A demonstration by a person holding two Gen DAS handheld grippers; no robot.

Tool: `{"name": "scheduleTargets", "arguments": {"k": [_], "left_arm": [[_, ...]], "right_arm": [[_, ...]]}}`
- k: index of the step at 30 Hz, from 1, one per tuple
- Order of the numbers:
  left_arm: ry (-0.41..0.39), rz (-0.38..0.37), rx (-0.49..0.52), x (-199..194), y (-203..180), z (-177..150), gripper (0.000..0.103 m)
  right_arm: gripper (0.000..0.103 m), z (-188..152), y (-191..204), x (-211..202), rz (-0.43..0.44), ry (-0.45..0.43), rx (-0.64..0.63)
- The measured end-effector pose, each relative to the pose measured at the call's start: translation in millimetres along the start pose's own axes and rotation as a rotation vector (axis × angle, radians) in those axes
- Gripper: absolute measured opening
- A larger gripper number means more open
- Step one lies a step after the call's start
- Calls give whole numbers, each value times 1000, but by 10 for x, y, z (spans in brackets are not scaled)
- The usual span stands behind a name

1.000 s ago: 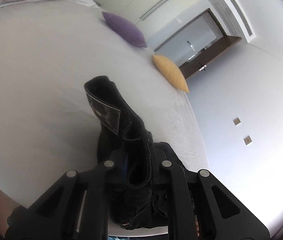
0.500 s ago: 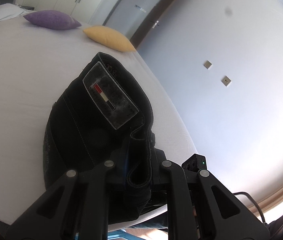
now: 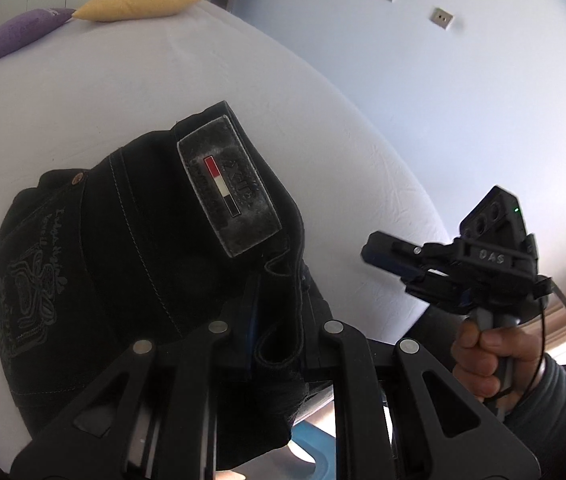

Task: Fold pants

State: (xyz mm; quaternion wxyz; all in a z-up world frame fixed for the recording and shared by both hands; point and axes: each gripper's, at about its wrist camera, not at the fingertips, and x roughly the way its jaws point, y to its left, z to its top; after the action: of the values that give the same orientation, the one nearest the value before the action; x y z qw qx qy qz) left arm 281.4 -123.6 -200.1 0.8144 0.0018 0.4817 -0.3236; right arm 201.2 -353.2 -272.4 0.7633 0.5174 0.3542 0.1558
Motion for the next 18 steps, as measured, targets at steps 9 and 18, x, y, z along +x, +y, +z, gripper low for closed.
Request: {"name": "scheduleTargets", "arguments": {"k": [9,18], "left_arm": [[48,59,84,430,-346,58,14],[40,114,189,633,-723,61,14]], "right_arm": [[18,44,12,-36,-5,-2,-10],[18,86,78,-56,-33,6,-53]]}}
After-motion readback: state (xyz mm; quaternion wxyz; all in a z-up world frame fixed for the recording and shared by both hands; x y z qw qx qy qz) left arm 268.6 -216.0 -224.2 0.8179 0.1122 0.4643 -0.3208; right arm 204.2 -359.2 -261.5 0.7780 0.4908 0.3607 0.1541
